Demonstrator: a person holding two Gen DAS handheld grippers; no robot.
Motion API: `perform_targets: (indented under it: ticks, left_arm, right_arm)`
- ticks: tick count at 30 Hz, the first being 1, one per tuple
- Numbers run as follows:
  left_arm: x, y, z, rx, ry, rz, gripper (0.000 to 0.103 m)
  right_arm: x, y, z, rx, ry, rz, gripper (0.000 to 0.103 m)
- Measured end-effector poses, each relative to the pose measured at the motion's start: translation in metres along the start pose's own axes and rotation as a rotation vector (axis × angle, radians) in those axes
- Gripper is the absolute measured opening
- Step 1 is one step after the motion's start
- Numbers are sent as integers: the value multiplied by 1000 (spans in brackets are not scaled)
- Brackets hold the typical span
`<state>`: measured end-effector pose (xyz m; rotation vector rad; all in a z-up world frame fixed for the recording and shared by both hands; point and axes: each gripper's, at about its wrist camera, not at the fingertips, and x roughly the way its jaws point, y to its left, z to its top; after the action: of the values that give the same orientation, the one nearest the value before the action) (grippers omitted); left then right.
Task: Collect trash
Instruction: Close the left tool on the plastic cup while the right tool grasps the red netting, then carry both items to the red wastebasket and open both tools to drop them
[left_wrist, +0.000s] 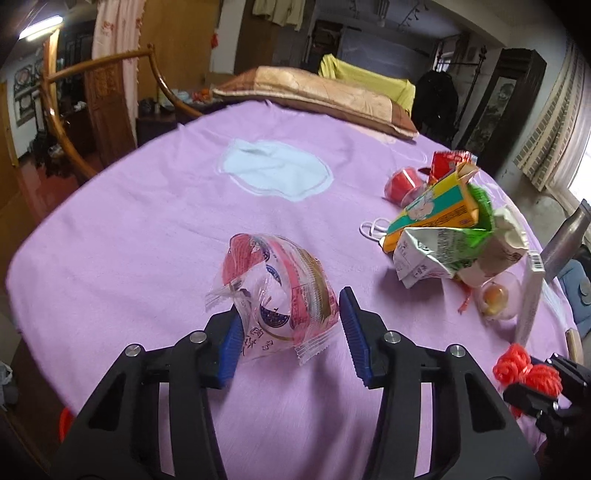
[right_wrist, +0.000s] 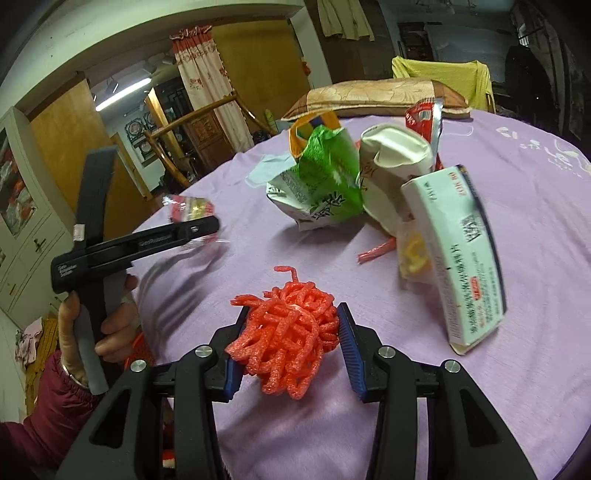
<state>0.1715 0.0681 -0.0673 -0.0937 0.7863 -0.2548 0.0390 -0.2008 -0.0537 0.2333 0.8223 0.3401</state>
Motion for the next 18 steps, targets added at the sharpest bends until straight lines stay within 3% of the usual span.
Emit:
perform_targets:
  ticks: [8, 12, 16, 17, 18]
  left_arm:
    - [-82, 46, -35, -71, -78, 145, 49]
    - [-112, 88, -77, -157, -57, 250, 49]
    - [-111, 126, -114, -239, 5, 285, 50]
    - [-107, 134, -121, -257, 30, 294, 56]
    - [-102, 141, -126, -271, 55, 300, 71]
  right_arm:
    - [-14, 15, 0, -26, -44, 57, 46]
    - [-17, 33, -4, -56, -43, 84, 46]
    - [-11, 58, -6, -101, -29, 100, 46]
    - [-9, 64, -7, -112, -24, 101, 46]
    - [-6, 69, -7, -122, -17, 101, 46]
